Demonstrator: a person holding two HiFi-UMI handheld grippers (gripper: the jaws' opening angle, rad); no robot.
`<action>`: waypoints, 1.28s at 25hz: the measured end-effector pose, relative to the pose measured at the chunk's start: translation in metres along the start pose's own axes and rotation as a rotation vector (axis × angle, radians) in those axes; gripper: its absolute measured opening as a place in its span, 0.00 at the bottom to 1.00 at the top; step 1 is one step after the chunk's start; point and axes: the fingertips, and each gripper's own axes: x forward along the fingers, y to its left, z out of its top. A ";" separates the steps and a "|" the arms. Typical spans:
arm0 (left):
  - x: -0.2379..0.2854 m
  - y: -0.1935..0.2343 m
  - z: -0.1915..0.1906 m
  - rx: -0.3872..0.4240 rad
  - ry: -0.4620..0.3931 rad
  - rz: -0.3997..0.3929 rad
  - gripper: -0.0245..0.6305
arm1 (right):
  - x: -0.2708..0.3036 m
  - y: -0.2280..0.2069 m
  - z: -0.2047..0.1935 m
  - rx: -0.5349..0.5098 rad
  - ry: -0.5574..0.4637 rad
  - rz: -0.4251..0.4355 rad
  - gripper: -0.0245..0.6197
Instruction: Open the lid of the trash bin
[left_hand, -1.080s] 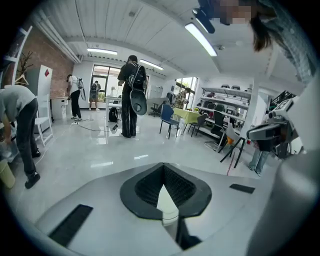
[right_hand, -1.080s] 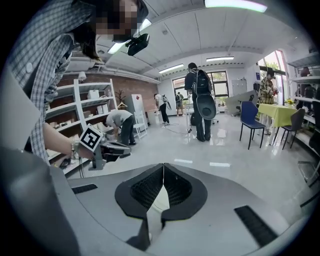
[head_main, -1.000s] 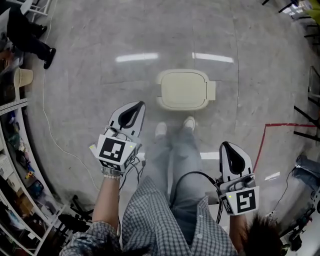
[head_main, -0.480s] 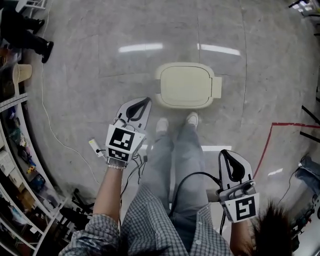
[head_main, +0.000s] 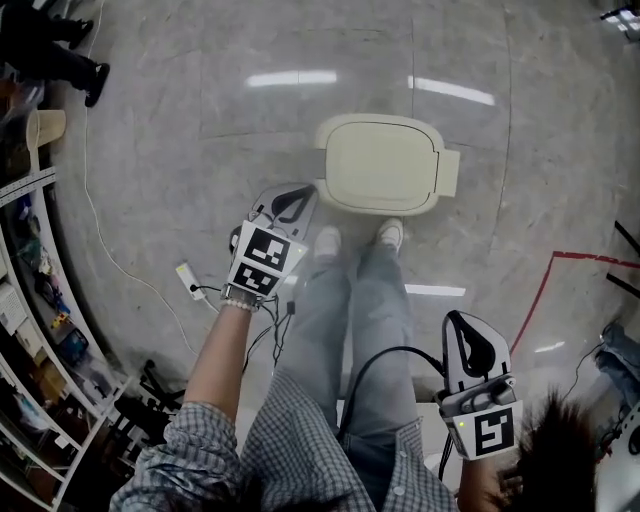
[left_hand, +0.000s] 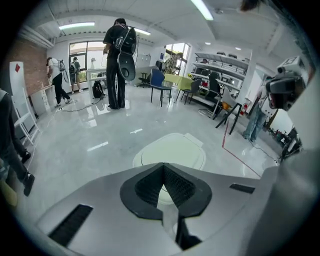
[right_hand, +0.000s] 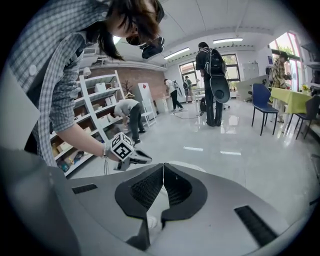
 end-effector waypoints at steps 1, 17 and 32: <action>0.004 0.001 -0.004 0.002 0.010 0.000 0.05 | 0.000 -0.003 -0.001 0.007 -0.004 0.000 0.07; 0.066 0.022 -0.063 -0.025 0.193 0.023 0.05 | 0.004 -0.018 -0.011 0.081 -0.014 -0.016 0.07; 0.087 0.029 -0.079 0.030 0.325 0.039 0.05 | 0.013 -0.031 -0.006 0.126 -0.061 -0.008 0.07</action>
